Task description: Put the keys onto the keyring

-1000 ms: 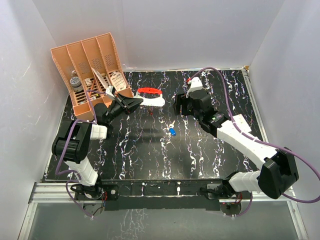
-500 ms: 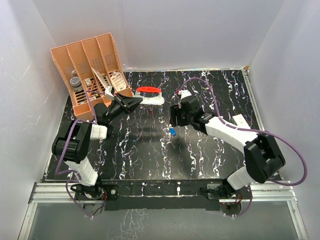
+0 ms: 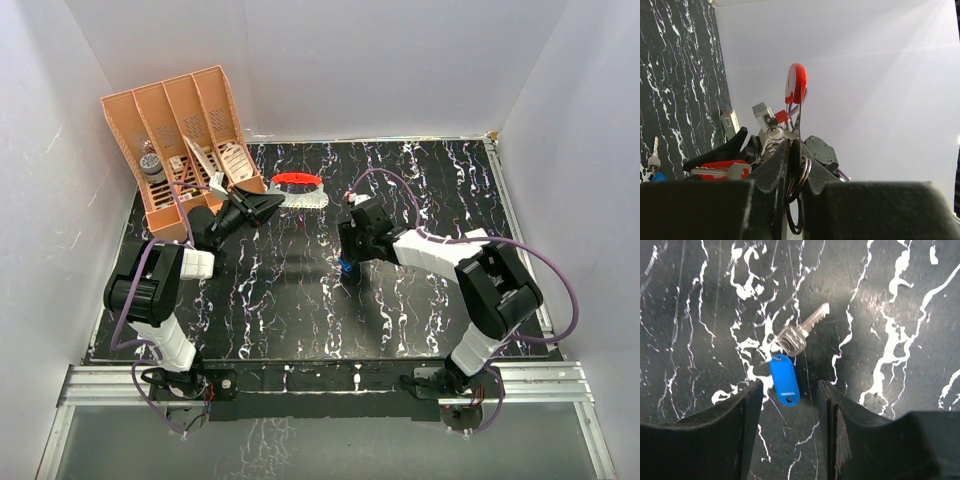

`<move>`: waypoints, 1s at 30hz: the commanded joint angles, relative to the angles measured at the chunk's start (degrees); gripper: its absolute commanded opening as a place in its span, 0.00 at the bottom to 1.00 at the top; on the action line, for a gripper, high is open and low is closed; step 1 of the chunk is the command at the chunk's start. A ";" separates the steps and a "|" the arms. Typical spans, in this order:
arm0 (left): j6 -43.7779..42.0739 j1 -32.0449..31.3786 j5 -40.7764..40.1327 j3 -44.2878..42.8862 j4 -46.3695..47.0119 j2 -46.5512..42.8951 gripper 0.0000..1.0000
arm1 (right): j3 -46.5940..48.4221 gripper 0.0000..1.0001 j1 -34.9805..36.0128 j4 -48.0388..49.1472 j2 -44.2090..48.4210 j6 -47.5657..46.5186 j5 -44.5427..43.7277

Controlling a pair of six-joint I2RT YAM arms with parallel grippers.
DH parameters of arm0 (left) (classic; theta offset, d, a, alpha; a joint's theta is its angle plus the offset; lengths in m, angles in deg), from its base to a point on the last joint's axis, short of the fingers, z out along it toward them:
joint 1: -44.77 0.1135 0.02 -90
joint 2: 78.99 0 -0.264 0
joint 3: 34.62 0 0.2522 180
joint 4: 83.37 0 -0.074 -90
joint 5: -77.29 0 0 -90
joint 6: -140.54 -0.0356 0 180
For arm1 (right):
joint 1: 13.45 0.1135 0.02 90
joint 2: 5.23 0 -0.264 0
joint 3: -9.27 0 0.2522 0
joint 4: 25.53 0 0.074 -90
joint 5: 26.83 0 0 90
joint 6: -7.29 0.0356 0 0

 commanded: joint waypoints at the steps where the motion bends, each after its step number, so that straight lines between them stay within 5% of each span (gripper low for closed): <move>1: 1.25 0.59 -0.02 -0.73 8.46 -0.98 0.00 | 4.30 0.45 -0.50 5.55 -0.89 2.23 -0.87; 30: 2.21 2.00 -0.23 0.39 9.05 -1.33 0.00 | 7.10 0.26 3.90 7.97 -8.66 -0.47 -6.89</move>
